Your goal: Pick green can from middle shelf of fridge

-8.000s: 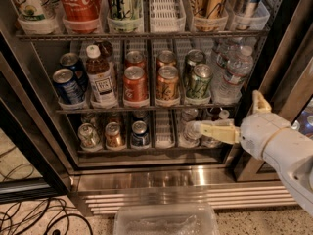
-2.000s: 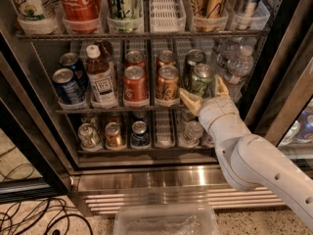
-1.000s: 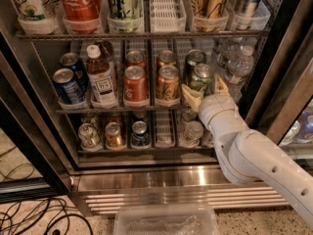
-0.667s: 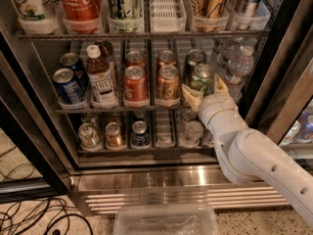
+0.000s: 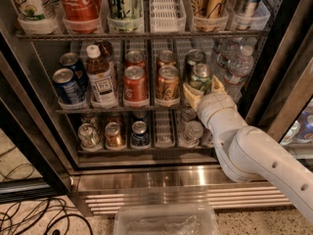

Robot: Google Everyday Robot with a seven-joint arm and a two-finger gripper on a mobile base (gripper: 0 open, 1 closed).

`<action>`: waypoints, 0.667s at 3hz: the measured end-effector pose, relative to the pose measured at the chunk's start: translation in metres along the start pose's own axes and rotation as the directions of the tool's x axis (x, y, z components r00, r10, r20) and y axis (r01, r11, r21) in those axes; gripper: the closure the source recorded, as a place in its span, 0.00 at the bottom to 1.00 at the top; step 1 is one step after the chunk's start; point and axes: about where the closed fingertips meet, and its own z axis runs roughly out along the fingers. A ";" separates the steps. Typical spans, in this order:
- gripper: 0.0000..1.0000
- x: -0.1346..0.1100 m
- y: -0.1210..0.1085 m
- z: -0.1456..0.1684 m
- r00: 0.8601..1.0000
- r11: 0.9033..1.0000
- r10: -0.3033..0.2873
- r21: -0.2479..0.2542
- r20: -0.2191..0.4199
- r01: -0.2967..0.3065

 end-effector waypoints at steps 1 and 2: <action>0.98 0.006 -0.009 0.003 0.999 0.998 0.026 -0.052 -0.040 -0.028; 1.00 0.010 -0.007 0.000 0.997 0.994 0.057 -0.087 -0.061 -0.062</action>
Offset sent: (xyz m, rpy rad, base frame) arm 0.0050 -0.0099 -0.0015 0.0080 0.0408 0.0298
